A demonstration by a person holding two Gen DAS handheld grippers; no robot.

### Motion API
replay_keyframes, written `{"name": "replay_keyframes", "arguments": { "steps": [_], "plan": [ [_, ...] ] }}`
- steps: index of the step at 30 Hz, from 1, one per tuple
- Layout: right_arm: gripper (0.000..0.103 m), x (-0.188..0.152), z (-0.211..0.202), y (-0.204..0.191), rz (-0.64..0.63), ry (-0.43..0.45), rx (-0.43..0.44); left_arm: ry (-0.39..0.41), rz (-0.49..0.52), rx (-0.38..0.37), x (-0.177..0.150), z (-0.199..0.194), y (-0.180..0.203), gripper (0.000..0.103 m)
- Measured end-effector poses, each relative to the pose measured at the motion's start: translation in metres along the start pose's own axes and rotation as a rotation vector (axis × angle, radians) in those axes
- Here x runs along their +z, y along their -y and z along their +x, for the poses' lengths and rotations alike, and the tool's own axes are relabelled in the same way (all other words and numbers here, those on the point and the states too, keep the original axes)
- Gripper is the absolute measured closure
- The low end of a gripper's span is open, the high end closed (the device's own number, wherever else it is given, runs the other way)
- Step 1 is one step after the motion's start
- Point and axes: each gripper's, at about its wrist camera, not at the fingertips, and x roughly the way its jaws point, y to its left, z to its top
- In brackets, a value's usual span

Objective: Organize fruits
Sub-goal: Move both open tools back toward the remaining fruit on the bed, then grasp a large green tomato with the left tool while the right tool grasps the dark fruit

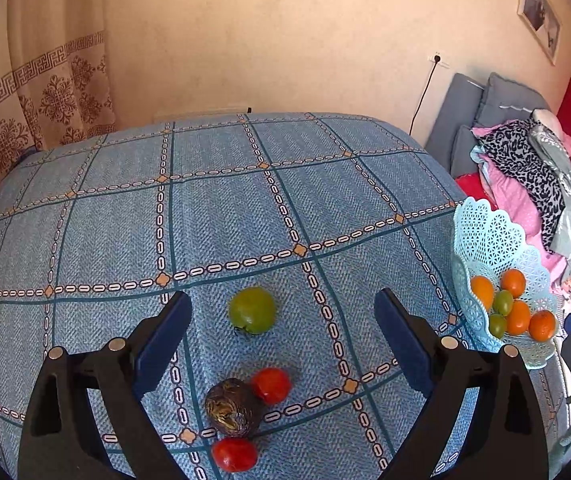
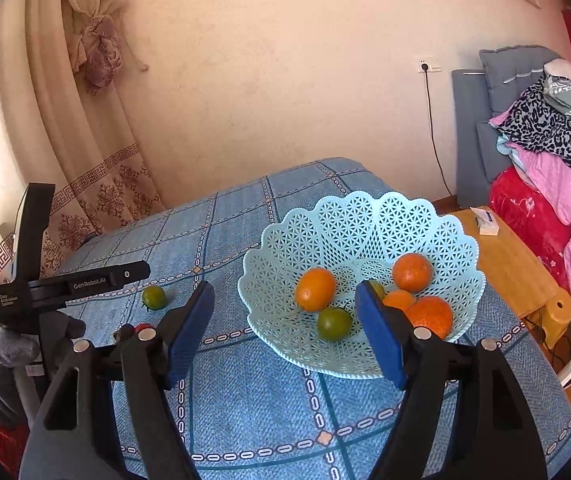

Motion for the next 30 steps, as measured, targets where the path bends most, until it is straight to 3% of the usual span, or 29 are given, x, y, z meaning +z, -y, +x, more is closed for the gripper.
{"name": "replay_keyframes", "arguments": {
  "steps": [7, 14, 19, 24, 30],
  "plan": [
    [0.029, -0.005, 0.005, -0.01, -0.004, -0.038, 0.034, -0.137, -0.055, -0.023, 0.005, 0.037, -0.023, 0.012],
    [0.029, -0.008, 0.009, -0.014, -0.01, -0.054, 0.04, -0.207, -0.075, -0.022, 0.004, 0.058, -0.027, 0.031],
    [0.029, -0.011, 0.011, -0.016, -0.017, -0.064, 0.045, -0.213, -0.054, 0.005, 0.008, 0.065, -0.021, 0.038],
    [0.029, -0.013, 0.014, -0.02, -0.026, -0.078, 0.053, -0.211, -0.035, 0.011, 0.01, 0.065, -0.014, 0.068],
    [0.029, -0.017, 0.019, -0.032, -0.053, -0.101, 0.076, -0.178, -0.061, -0.011, -0.003, 0.053, -0.02, 0.069]
  ]
}}
